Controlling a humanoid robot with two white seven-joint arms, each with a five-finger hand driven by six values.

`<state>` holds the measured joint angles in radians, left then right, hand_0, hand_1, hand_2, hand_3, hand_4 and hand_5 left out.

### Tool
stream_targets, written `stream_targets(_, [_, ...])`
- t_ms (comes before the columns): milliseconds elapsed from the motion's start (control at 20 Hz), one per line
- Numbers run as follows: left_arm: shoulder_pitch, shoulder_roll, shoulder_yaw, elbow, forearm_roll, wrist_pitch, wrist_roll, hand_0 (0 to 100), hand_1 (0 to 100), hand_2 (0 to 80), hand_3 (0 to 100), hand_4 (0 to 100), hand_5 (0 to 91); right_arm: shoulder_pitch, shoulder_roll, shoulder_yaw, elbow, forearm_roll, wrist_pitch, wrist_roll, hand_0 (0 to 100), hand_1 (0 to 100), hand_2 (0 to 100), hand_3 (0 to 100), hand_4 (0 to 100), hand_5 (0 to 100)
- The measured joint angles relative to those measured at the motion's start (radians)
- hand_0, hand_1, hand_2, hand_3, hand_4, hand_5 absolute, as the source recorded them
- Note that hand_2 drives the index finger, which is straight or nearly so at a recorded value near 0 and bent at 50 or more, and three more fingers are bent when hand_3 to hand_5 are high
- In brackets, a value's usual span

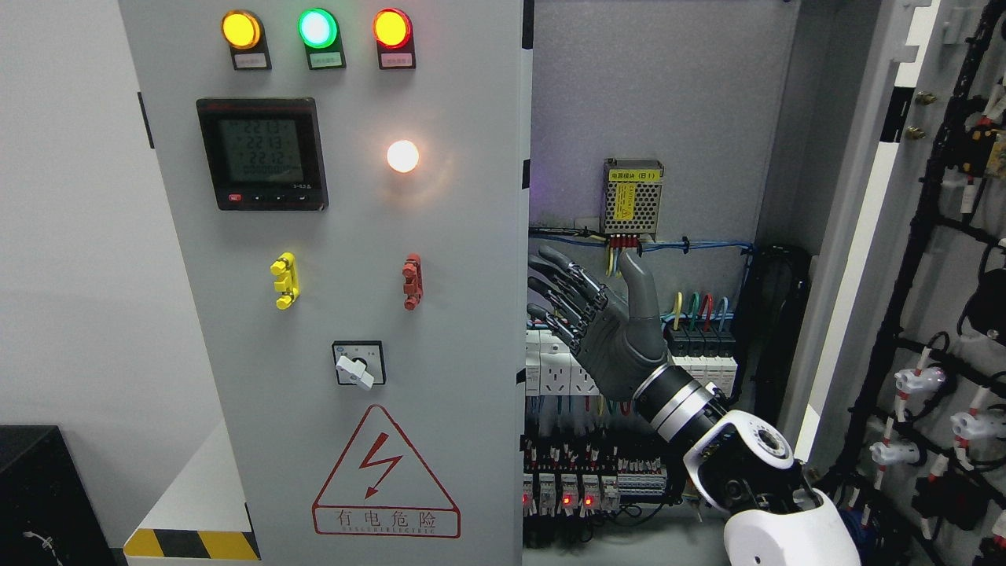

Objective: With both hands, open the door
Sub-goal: 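Hook the right fingers behind the inner edge of the indicator-light door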

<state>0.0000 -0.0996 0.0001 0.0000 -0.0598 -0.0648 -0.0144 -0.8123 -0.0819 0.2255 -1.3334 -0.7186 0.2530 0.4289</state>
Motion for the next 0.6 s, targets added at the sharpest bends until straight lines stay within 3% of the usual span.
stream_targets(601, [0.000,0.000,0.000,0.000,0.000,0.000,0.000,0,0,0.0,0,0,0.0,-0.005,-0.004,-0.002,0.004,-0.002,0.012,0.095,0,0,0,0,0,0])
